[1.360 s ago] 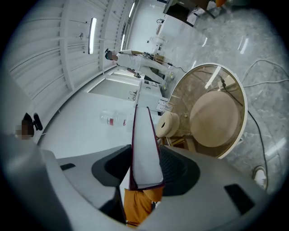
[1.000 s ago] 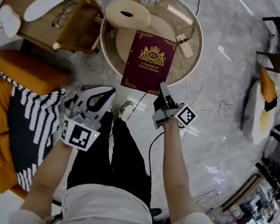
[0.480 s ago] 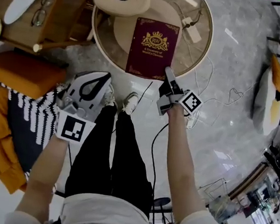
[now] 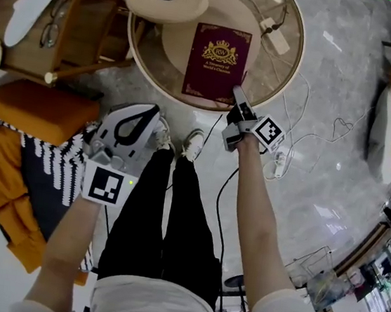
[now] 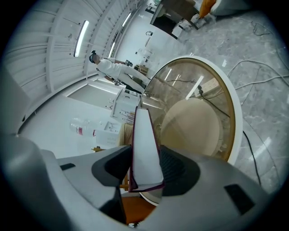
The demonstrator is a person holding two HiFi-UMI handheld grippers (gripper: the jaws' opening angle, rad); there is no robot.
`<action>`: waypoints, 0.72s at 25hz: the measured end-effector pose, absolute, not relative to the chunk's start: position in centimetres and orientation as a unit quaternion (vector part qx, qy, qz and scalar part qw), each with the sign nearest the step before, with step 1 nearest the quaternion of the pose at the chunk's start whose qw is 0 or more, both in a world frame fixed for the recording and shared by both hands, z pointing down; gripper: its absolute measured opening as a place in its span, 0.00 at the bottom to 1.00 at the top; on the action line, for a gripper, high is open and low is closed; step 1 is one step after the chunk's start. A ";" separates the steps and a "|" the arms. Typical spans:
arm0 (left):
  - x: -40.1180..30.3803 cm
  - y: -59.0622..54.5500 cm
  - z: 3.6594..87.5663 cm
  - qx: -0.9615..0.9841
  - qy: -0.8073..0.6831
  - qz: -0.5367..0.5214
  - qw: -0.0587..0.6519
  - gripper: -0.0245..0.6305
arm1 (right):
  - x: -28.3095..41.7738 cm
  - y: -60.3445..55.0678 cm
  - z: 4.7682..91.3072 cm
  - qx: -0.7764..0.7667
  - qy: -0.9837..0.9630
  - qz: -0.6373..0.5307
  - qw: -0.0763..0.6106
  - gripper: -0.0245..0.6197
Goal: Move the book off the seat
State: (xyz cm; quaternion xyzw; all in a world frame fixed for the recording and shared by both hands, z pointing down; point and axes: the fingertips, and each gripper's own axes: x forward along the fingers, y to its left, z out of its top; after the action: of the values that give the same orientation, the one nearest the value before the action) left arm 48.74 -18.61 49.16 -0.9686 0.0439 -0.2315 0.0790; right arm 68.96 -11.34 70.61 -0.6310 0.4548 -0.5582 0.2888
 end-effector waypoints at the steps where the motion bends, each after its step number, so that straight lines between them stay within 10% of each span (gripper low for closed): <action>1: 48.8 -18.6 49.1 -0.969 0.045 -0.232 0.078 0.06 | 68.9 -11.3 70.9 -0.629 0.452 -0.560 0.293 0.37; 18: 49.2 -17.7 49.4 -0.970 0.046 -0.227 0.070 0.06 | 68.4 -11.8 72.2 -0.637 0.456 -0.567 0.253 0.44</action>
State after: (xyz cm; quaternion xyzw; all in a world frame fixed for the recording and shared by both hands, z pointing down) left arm 49.19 -17.67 49.40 -0.9702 0.0462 -0.2272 0.0702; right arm 68.39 -11.83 72.17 -0.6373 0.4560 -0.5674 0.2527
